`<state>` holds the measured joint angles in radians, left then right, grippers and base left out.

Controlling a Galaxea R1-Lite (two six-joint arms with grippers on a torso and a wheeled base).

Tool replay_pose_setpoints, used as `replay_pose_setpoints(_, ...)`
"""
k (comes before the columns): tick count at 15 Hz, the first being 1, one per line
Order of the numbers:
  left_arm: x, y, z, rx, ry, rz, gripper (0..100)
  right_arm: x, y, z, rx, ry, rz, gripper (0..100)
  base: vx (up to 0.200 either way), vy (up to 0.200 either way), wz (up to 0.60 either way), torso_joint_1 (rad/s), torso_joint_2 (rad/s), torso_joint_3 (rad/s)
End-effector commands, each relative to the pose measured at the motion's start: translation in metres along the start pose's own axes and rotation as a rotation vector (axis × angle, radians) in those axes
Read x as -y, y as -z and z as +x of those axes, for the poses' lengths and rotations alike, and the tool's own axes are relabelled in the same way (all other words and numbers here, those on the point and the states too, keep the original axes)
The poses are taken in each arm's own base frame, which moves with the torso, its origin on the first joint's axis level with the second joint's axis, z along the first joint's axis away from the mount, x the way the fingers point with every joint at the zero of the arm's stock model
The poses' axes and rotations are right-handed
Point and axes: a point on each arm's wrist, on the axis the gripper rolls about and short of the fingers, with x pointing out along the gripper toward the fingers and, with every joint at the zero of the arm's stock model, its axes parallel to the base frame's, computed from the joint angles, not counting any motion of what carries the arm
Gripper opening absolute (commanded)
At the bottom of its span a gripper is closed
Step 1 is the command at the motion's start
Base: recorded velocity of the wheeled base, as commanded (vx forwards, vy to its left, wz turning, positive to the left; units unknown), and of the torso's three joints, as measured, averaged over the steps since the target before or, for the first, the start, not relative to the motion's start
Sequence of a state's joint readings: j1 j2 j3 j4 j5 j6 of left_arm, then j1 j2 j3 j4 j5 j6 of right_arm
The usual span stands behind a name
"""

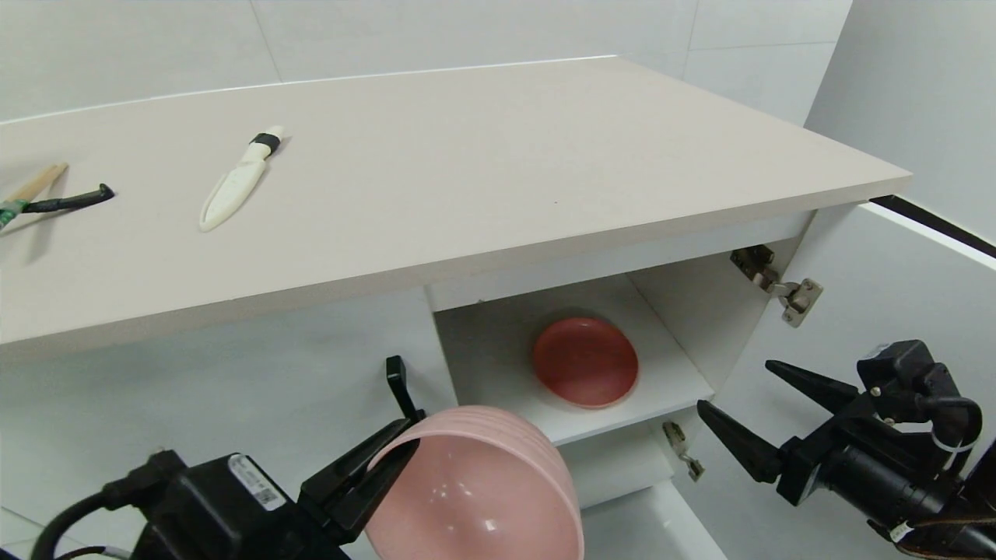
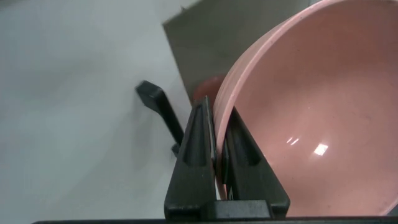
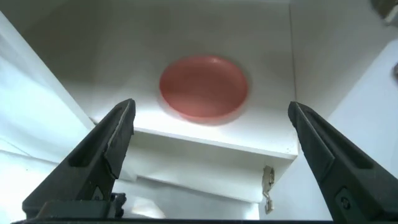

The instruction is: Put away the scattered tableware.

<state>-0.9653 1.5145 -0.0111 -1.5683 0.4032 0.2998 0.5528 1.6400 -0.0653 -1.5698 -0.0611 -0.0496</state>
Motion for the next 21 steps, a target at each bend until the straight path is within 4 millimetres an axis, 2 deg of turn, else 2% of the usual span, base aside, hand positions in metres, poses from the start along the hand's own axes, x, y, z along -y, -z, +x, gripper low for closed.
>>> replay_pose_setpoints(1,0.01,0.001,0.009,-0.018,0.006,0.008,0,0.001,-0.003,-0.003,0.014,0.003,0.001,100,0.0,0.0,0.0,0.0,0.0,0.0)
replay_pose_setpoints(4,0.022,-0.006,0.018,0.011,0.029,0.013,0,0.001,-0.004,-0.002,0.018,0.005,0.003,100,0.0,0.0,0.0,0.0,0.0,0.0)
replay_pose_setpoints(7,0.031,0.003,0.029,-0.033,0.041,0.049,0,0.001,-0.003,-0.003,0.015,0.005,0.003,100,0.0,0.0,0.0,0.0,0.0,0.0)
replay_pose_setpoints(9,0.04,0.0,0.05,-0.027,-0.016,0.04,0,0.001,-0.005,-0.003,0.025,0.005,0.004,100,0.0,0.0,0.0,0.0,0.0,0.0)
replay_pose_setpoints(11,0.047,0.001,0.062,-0.029,-0.03,0.068,0,0.001,-0.007,-0.003,0.037,0.006,0.004,100,0.0,0.0,0.0,0.0,0.0,0.0)
replay_pose_setpoints(16,0.055,0.008,0.078,-0.072,-0.117,0.097,0,0.002,-0.019,-0.005,0.098,0.007,0.033,100,0.0,0.0,0.0,0.0,0.0,0.0)
replay_pose_setpoints(17,0.065,0.016,0.092,-0.096,-0.141,0.109,0,0.002,-0.021,-0.004,0.109,0.007,0.055,100,0.0,0.0,0.0,0.0,0.0,0.0)
replay_pose_setpoints(21,0.085,0.013,0.131,-0.051,-0.196,0.071,0,0.002,-0.032,-0.001,0.167,-0.005,0.212,100,0.0,0.0,0.0,0.0,0.0,0.0)
